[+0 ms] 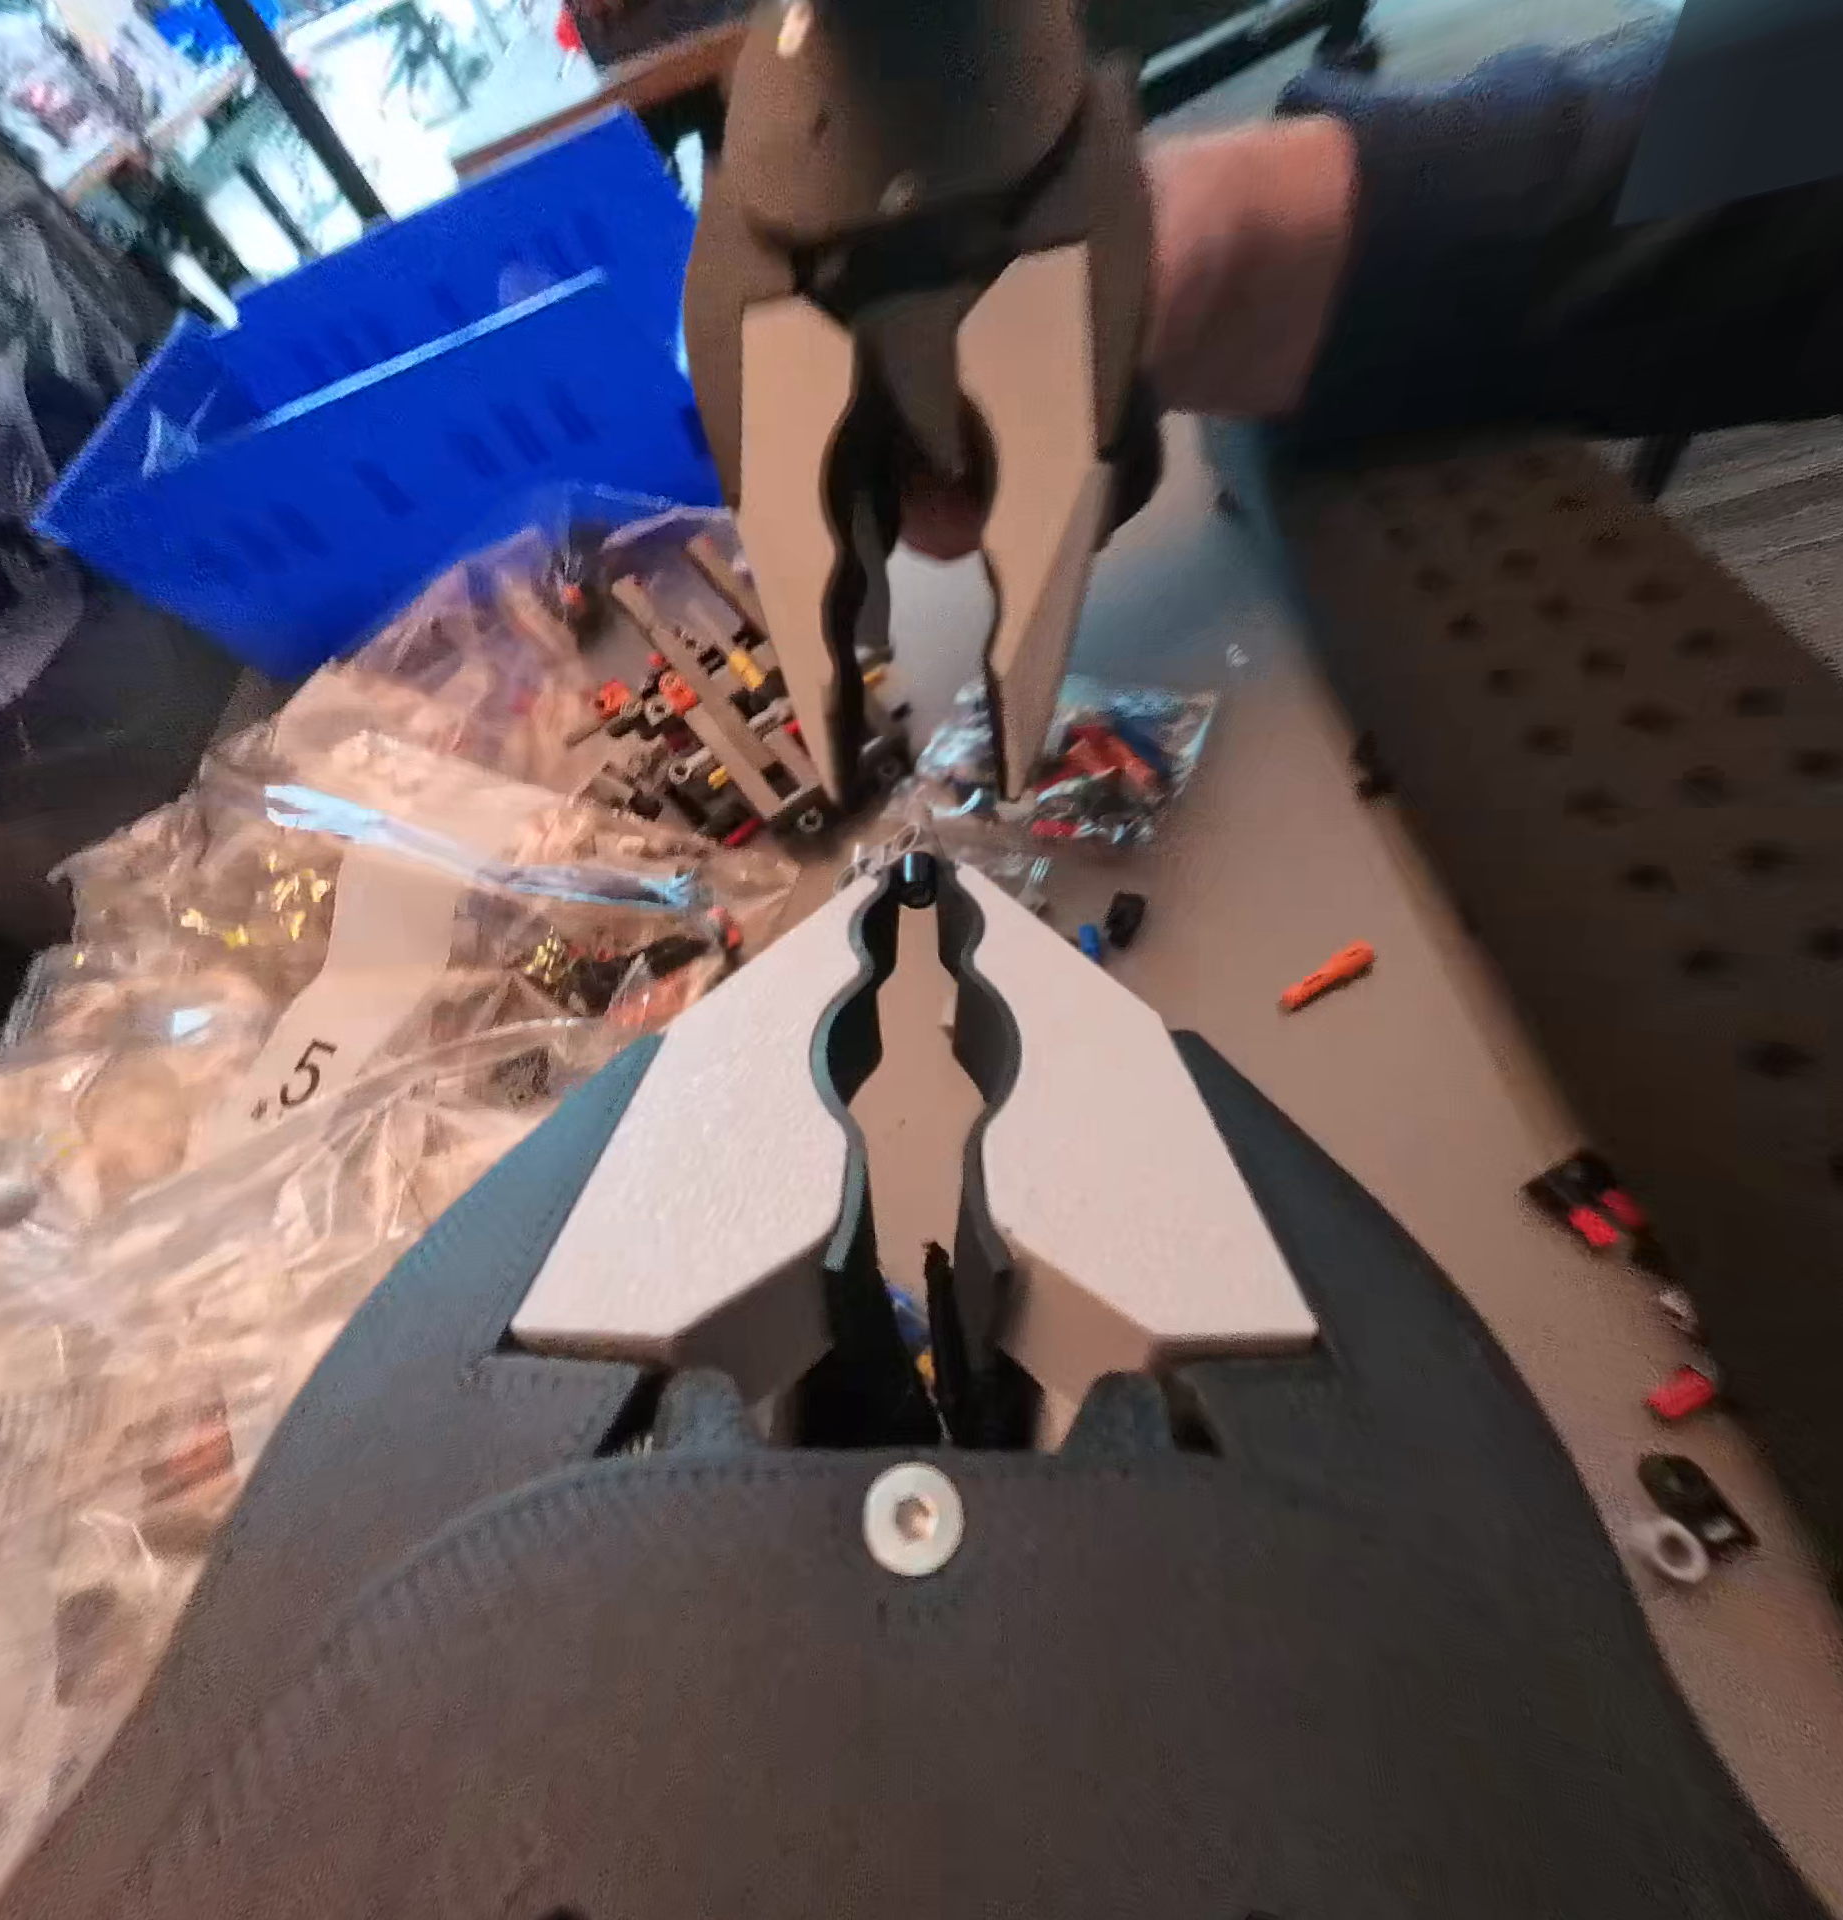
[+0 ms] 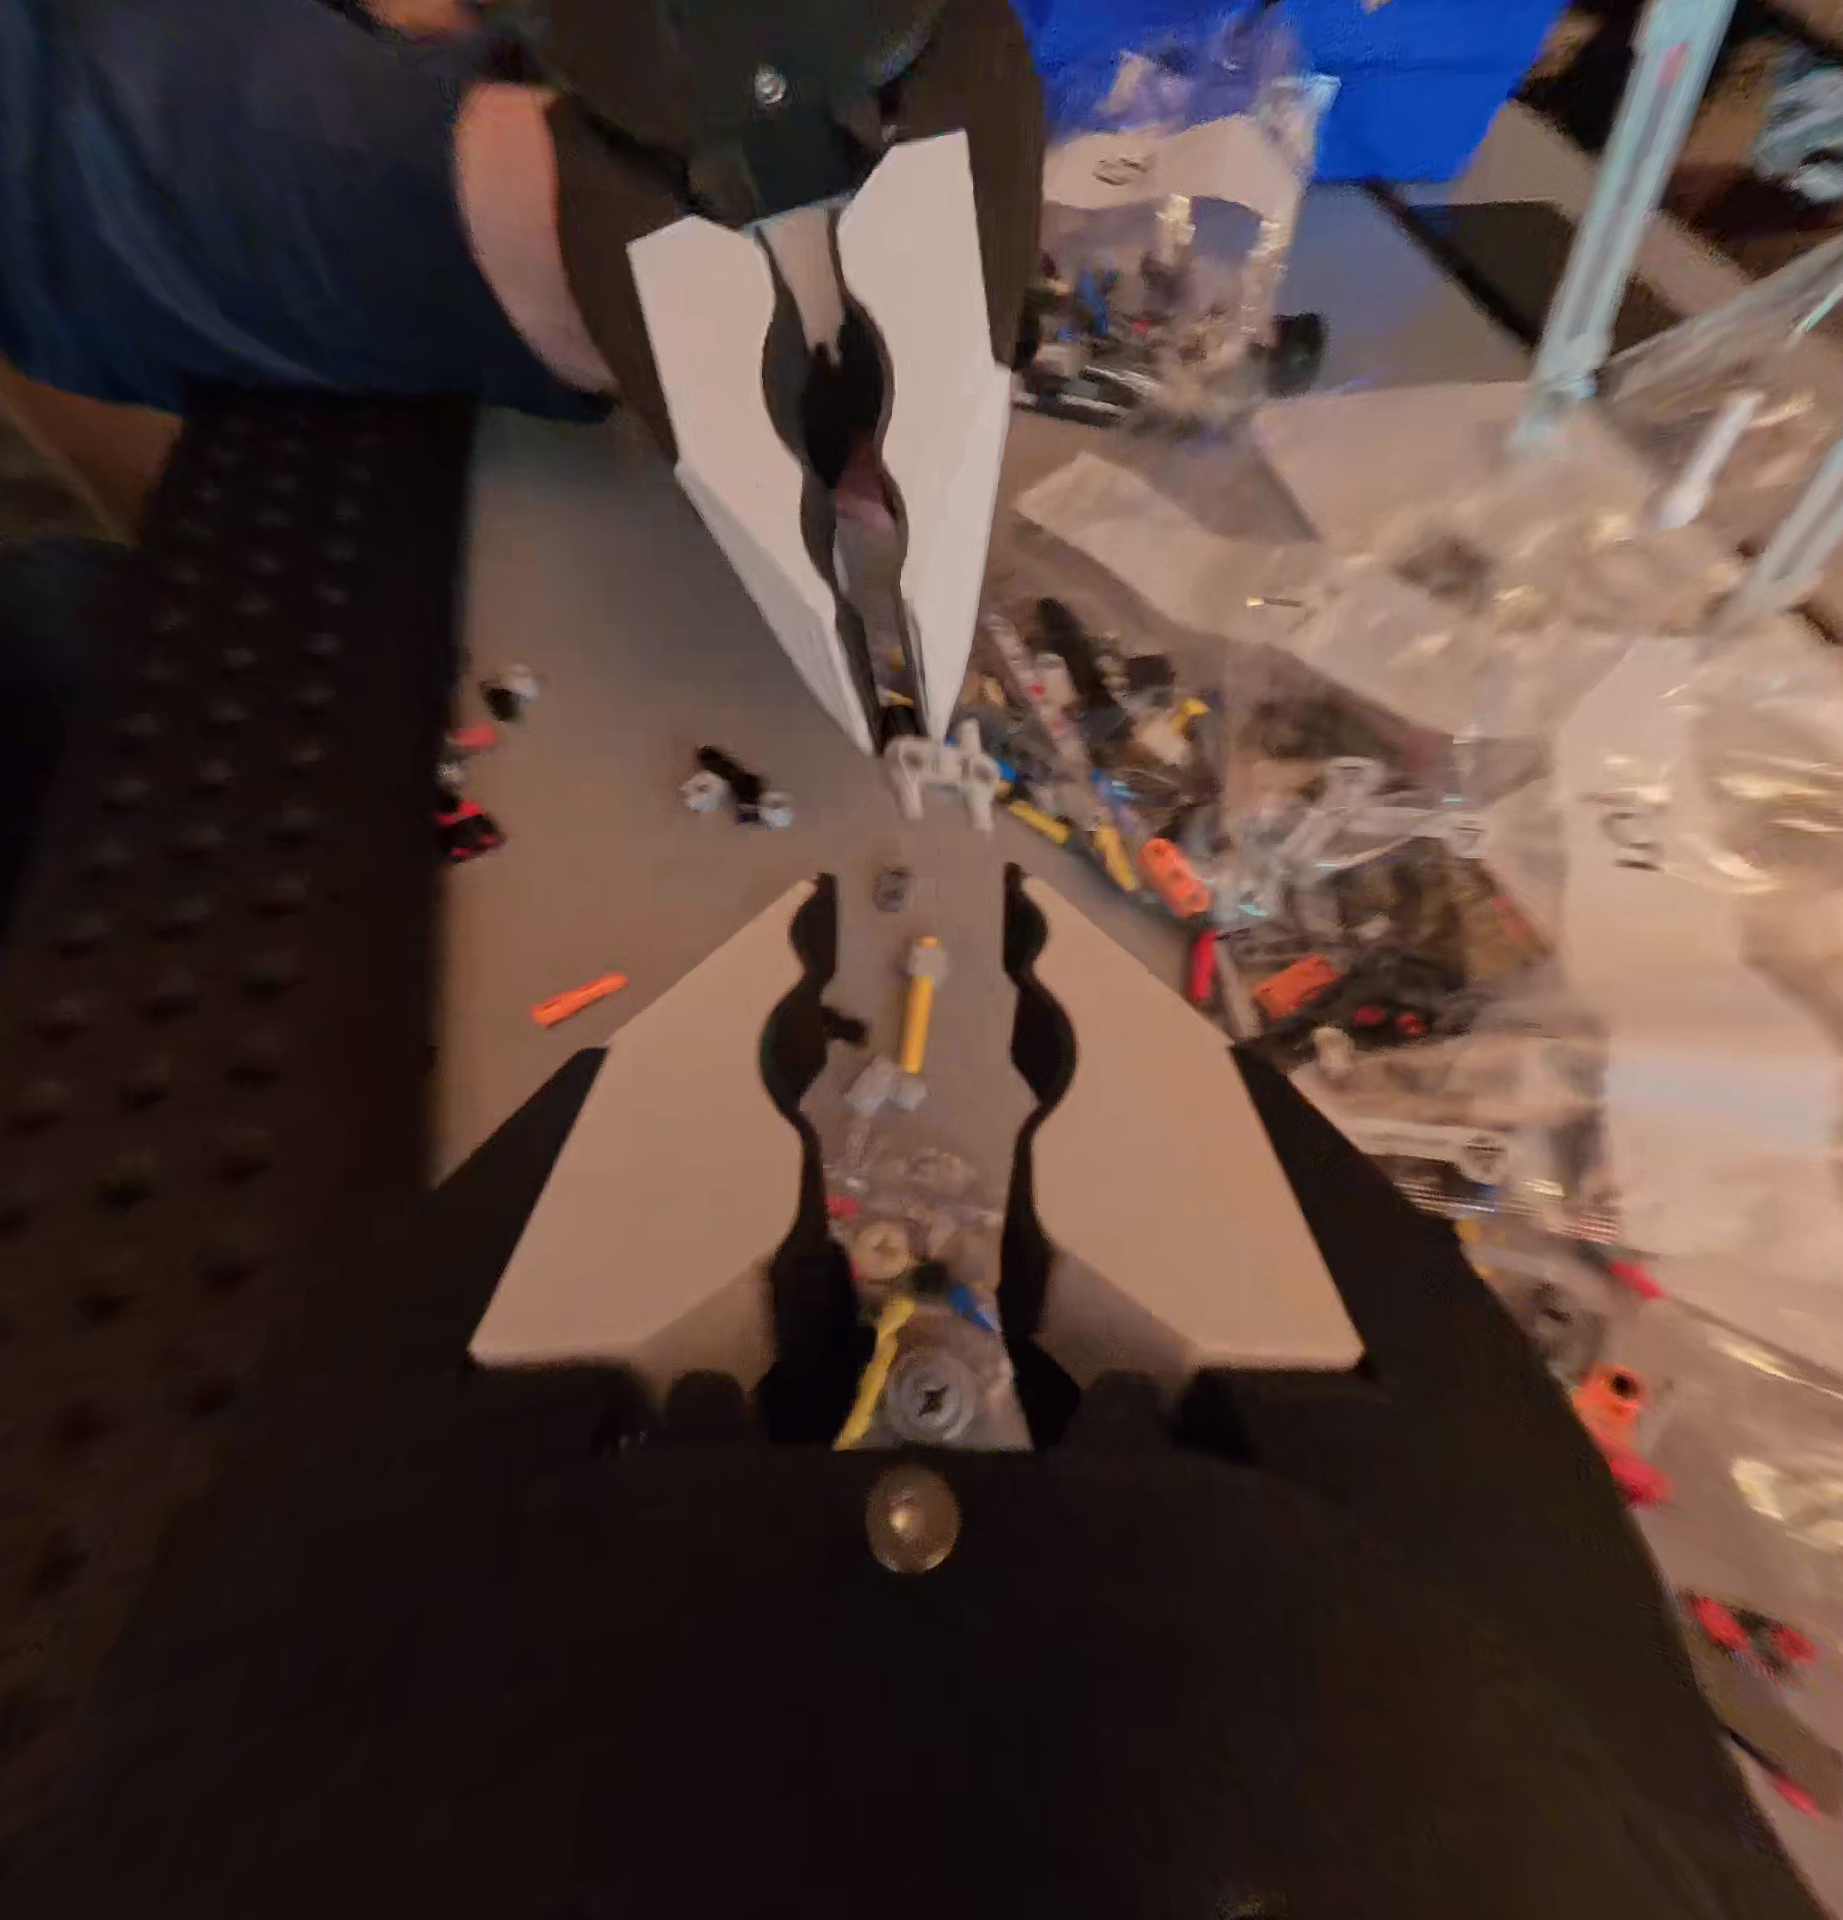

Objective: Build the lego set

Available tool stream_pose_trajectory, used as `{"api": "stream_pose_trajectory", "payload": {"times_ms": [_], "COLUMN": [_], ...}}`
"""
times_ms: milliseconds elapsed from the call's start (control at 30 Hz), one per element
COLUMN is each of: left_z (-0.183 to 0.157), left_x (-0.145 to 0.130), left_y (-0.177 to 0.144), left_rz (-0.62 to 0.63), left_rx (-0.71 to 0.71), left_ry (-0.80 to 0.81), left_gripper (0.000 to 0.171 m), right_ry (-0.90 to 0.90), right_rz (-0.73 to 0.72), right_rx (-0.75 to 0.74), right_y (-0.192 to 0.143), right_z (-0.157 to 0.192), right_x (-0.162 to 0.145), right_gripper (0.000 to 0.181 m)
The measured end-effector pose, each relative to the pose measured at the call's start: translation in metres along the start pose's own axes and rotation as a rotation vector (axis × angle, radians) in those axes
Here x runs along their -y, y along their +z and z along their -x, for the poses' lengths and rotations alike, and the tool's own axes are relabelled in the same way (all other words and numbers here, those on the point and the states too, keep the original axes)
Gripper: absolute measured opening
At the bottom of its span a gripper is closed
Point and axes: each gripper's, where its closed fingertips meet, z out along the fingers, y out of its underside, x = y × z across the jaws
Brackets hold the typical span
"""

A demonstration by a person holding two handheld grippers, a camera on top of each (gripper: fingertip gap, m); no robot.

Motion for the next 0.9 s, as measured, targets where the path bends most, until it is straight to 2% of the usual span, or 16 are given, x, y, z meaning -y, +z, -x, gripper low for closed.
{"api": "stream_pose_trajectory", "payload": {"times_ms": [33, 100, 267, 367, 600, 667, 733, 833, 900], "left_z": [0.001, 0.006, 0.004, 0.010, 0.007, 0.018, 0.034, 0.023, 0.002], "left_x": [-0.004, -0.006, -0.009, -0.012, -0.009, -0.006, 0.000, -0.013, -0.040], "left_y": [0.004, 0.009, 0.019, 0.018, 0.010, -0.008, -0.035, -0.030, -0.010], "left_rz": [0.017, 0.019, 0.057, 0.052, 0.049, 0.010, -0.041, 0.042, 0.216], "left_rx": [-0.001, 0.012, 0.005, 0.022, -0.011, 0.020, 0.059, 0.010, -0.053], "left_ry": [-0.025, -0.075, -0.135, -0.168, -0.145, -0.175, -0.209, -0.174, -0.102], "left_gripper": [0.005, 0.005, 0.005, 0.005, 0.005, 0.005, 0.005, 0.005, 0.005], "right_ry": [-0.060, -0.200, -0.401, -0.442, -0.455, -0.419, -0.355, -0.345, -0.304], "right_rz": [0.041, 0.096, 0.249, 0.303, 0.298, 0.388, 0.308, 0.321, 0.266], "right_rx": [-0.059, -0.158, -0.337, -0.398, -0.398, -0.424, -0.379, -0.281, -0.207], "right_y": [0.004, 0.010, 0.024, 0.023, 0.020, 0.009, 0.006, 0.021, 0.024], "right_z": [-0.003, -0.006, -0.014, -0.022, -0.019, -0.033, -0.031, -0.018, -0.008], "right_x": [-0.001, 0.000, -0.004, -0.009, -0.007, -0.030, -0.025, -0.028, -0.025], "right_gripper": [0.035, 0.033, 0.021, 0.005, 0.004, 0.005, 0.004, 0.005, 0.005]}}
